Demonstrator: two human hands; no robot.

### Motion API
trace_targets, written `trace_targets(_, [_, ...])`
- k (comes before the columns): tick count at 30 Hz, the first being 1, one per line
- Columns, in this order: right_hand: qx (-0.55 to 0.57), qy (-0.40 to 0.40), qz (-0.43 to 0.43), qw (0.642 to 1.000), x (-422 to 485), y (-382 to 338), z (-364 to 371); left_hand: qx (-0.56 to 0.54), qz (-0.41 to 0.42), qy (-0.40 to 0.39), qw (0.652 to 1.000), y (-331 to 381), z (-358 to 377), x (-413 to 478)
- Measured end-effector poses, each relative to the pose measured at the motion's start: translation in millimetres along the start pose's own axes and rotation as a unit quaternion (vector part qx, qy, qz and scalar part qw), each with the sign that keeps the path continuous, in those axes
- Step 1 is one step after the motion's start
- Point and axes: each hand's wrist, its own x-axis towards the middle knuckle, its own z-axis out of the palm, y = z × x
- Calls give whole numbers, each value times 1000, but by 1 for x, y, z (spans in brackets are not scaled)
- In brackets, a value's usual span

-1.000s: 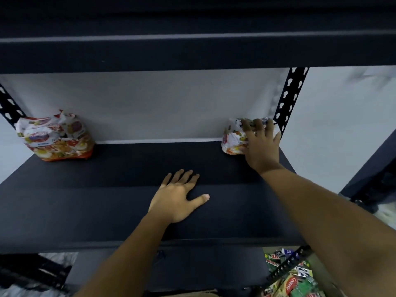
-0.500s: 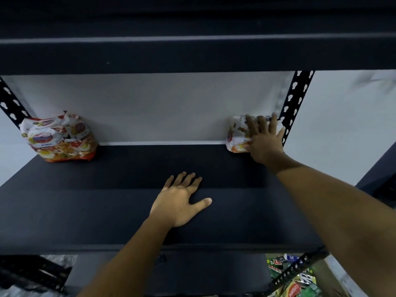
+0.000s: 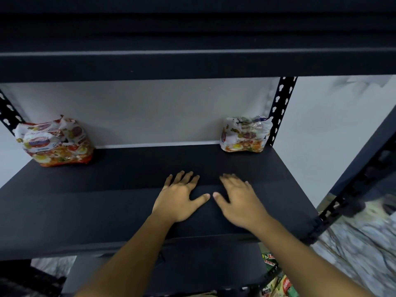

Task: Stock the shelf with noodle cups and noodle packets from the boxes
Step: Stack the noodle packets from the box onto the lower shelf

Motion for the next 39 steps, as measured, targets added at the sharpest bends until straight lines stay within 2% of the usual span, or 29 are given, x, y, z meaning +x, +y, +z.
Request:
trace_targets(3, [-17,-75,14,997,-13,-16,15,-8,3,7,1000,2,-2,-3])
trace_targets(5, [-48,-85,11,995,-16,-20,23,-17,2,11,1000,1,-2,-6])
trace_targets(12, [-92,-74,-1,993,-24,-23,27,-57,-9,18,998,2,-11,-24])
trace_targets(23, [-1,-35,-122,992,-54,-36,23,-69,-34,3,997,-20,-30,-128])
trace_targets(29, [43,-8,-150,988,-122,-81,29,-117,14,74,990,-33,-35,-206])
trace_targets(32, [51,-30,-137,989,-164,-104,49,-148,46,88,984,-40,-23,-253])
trace_targets(35, [44,-72,-116,990,-203,-122,88,-167,35,39,985,-51,6,-297])
trace_targets(39, [-15,-183,-53,982,-251,-140,144,-179,-22,-93,979,-66,56,-347])
